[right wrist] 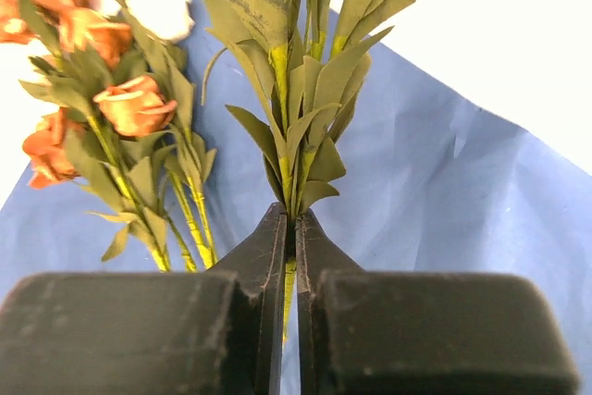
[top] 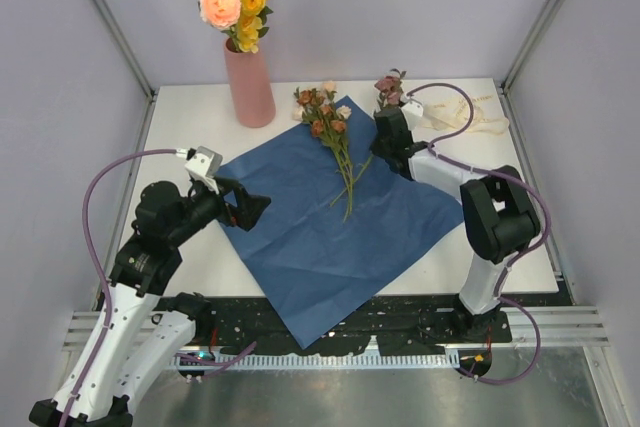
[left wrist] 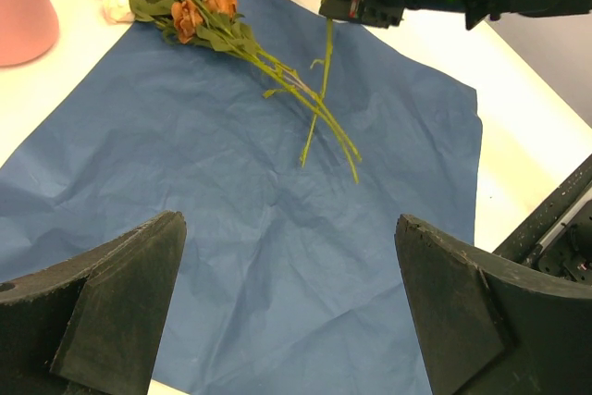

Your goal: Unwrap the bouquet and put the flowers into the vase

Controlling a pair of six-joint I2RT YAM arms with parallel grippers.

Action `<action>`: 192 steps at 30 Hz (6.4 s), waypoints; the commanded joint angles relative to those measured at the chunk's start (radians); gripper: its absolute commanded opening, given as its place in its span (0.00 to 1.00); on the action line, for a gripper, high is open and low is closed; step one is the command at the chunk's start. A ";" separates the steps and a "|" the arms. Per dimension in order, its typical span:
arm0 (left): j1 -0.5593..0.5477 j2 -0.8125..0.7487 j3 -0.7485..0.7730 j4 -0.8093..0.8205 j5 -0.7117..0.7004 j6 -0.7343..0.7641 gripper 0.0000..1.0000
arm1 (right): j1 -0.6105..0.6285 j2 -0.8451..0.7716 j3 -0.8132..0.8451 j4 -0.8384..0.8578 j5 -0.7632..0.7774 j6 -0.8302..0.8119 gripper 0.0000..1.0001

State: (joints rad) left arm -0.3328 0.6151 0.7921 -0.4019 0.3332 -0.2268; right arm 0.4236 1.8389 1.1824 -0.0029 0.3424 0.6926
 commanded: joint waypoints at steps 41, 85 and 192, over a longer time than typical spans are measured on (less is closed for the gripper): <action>0.001 0.080 0.095 0.383 0.351 -0.317 0.93 | 0.291 -0.830 -0.311 0.418 -0.614 -0.392 0.05; -0.123 0.432 0.409 0.688 -0.201 0.102 0.00 | 0.465 -1.044 -0.517 0.463 -0.453 -0.309 0.95; 0.123 0.221 0.050 0.107 0.118 -0.092 1.00 | 0.189 -0.528 -0.274 0.087 -0.218 -0.222 0.68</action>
State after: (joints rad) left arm -0.2138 0.9504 0.8577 -0.1070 0.3290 -0.3031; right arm 0.6689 1.2091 0.8547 0.0418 0.1848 0.4667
